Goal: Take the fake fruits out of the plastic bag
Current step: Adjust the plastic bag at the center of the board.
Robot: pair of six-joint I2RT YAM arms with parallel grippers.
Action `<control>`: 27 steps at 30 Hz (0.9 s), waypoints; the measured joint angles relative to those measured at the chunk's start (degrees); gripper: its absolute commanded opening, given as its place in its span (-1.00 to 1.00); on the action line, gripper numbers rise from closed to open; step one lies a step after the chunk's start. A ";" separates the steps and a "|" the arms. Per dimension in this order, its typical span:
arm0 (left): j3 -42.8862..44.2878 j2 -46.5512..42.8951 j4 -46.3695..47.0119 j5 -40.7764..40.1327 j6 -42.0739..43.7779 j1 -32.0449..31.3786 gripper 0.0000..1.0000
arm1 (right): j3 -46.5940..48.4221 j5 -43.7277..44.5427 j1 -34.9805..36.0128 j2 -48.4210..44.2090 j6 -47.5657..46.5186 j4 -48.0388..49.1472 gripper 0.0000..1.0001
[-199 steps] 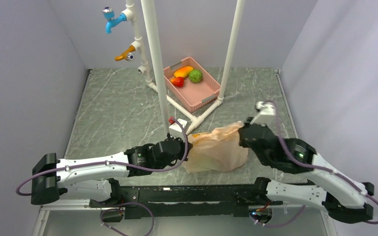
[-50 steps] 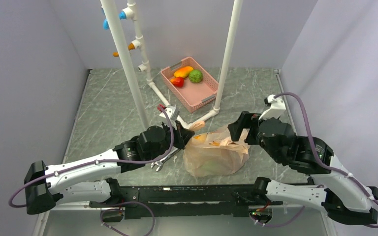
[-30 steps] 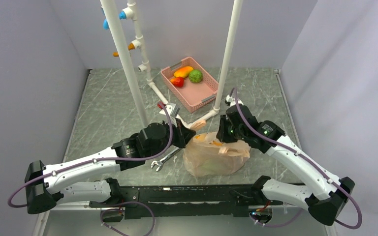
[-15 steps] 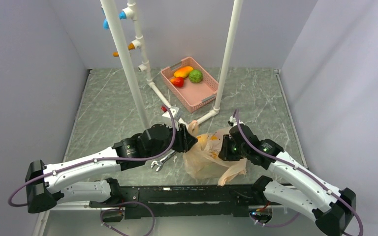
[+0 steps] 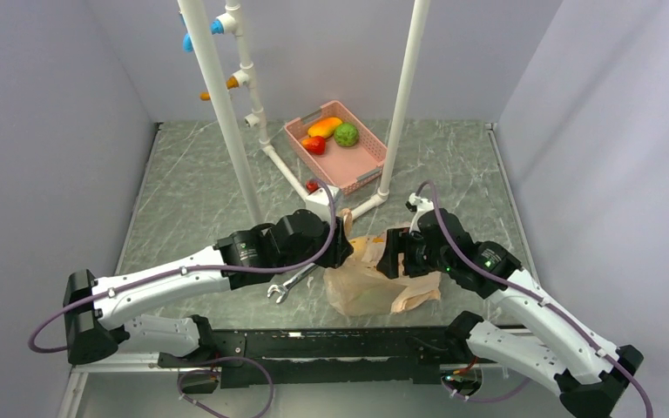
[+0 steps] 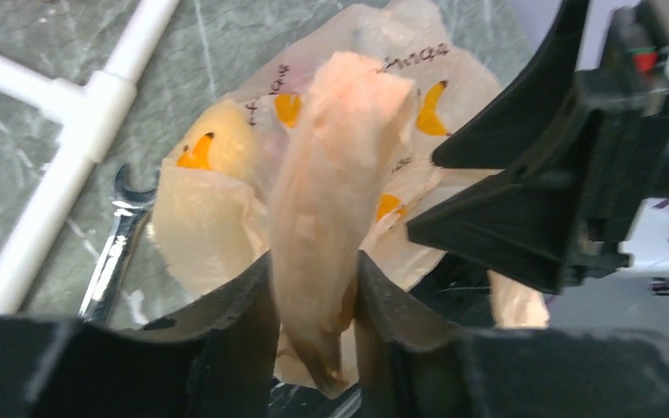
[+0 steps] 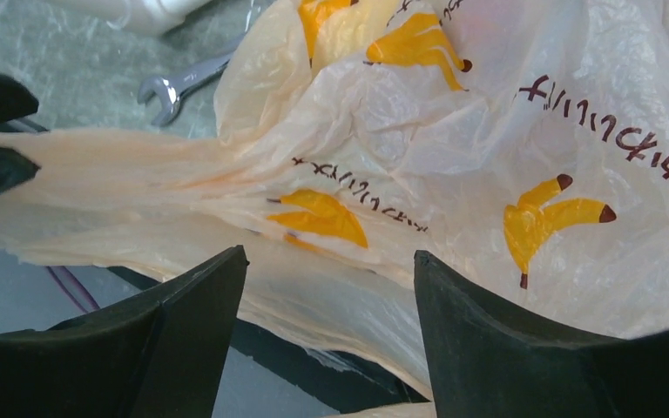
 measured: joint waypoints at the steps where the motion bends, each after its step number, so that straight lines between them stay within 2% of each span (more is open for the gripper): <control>1: 0.00 -0.02 -0.87 -0.31 0.02 -0.15 -0.61 | 0.35 -0.68 0.00 0.09 -0.61 -0.87 0.54; 2: 0.00 -0.07 -1.29 -0.66 -0.31 -0.20 -0.69 | 0.92 -0.96 0.00 0.28 -1.14 -1.62 0.57; 10: -3.61 -5.64 1.20 -1.07 -0.35 -0.83 -0.92 | 5.99 -2.58 0.13 3.52 -5.09 -4.74 0.61; 16: -4.83 -6.91 2.82 -1.01 -1.51 -0.90 -0.94 | 5.70 -1.73 2.03 4.26 -5.31 -5.81 0.61; 25: -7.63 -7.04 4.13 -0.13 -2.95 -1.42 -0.96 | 5.70 8.37 2.47 8.46 -2.40 -4.44 0.49; 27: -7.63 -7.06 4.11 -0.11 -3.04 -1.55 -0.95 | 5.77 9.57 2.47 9.79 -2.67 -3.69 0.53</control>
